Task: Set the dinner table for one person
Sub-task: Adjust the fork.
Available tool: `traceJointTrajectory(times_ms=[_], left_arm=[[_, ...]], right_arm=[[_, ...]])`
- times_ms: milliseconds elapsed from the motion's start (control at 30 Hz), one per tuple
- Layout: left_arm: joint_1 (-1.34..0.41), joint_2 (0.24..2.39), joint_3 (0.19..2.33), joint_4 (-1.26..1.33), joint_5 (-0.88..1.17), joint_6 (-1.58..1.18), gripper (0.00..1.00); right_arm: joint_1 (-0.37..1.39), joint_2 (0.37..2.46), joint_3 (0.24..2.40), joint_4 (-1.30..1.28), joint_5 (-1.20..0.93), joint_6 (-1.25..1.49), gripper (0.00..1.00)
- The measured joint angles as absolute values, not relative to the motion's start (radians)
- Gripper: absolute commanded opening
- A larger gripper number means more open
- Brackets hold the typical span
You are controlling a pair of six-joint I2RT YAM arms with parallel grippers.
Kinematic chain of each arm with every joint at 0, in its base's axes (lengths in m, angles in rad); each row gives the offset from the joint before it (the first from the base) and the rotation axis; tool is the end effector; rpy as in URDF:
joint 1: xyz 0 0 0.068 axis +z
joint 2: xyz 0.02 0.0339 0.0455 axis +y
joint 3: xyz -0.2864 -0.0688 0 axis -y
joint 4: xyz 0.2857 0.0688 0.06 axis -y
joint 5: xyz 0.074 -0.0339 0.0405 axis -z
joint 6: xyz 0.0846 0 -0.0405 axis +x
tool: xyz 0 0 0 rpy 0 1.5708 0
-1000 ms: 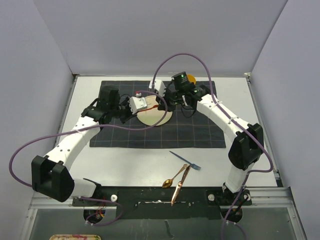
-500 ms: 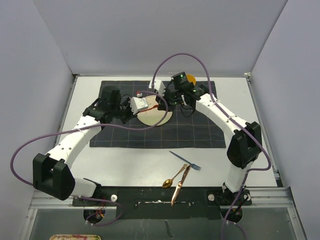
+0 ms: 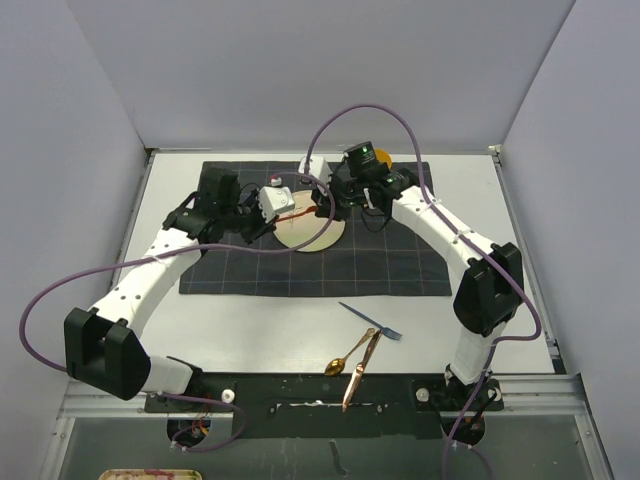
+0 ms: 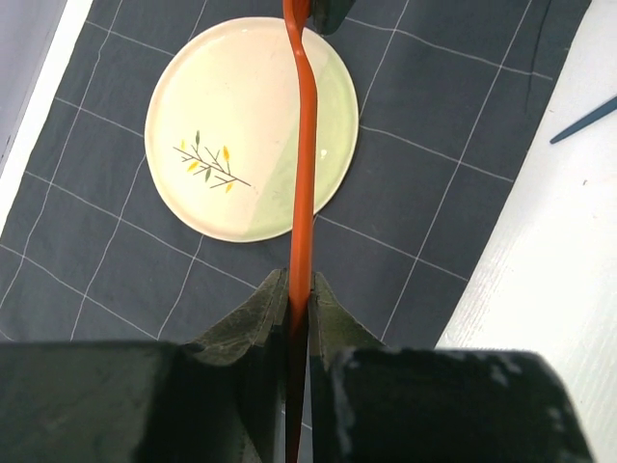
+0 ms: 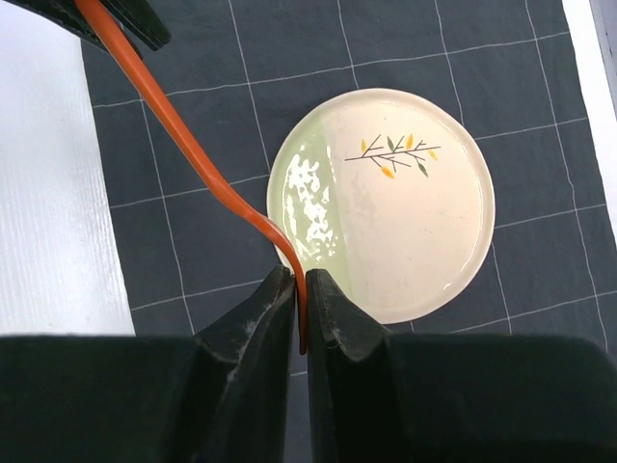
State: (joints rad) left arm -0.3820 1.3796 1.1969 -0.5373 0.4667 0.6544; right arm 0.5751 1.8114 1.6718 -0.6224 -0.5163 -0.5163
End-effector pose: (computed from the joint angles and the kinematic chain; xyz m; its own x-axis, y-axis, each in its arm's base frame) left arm 0.3290 -0.1732 0.3032 -0.0918 0.6227 -0.7771 0.8856 0.4078 0.2222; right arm 0.3853 0.2995 0.3094 -0.1223 -0.5909 -0.7974 -0.9580 0.2803 -0.0608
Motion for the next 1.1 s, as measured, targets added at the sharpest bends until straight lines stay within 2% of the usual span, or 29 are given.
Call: traceJointTrajectory(times_ms=[333, 500, 800, 1100], left_arm=[[-0.356, 1.381, 1.232, -0.536, 0.528, 0.608, 0.0], [-0.347, 1.385, 1.251, -0.535, 0.543, 0.592, 0.0], [-0.324, 1.397, 1.265, -0.532, 0.566, 0.518, 0.0], [-0.262, 1.411, 1.282, -0.464, 0.675, 0.302, 0.0]], right_arm=[[0.552, 1.795, 1.667, -0.586, -0.516, -0.511, 0.15], [0.523, 1.768, 1.667, -0.577, -0.515, -0.507, 0.26], [0.489, 1.738, 1.665, -0.567, -0.509, -0.484, 0.26], [0.426, 1.652, 1.587, -0.482, -0.588, -0.353, 0.26]])
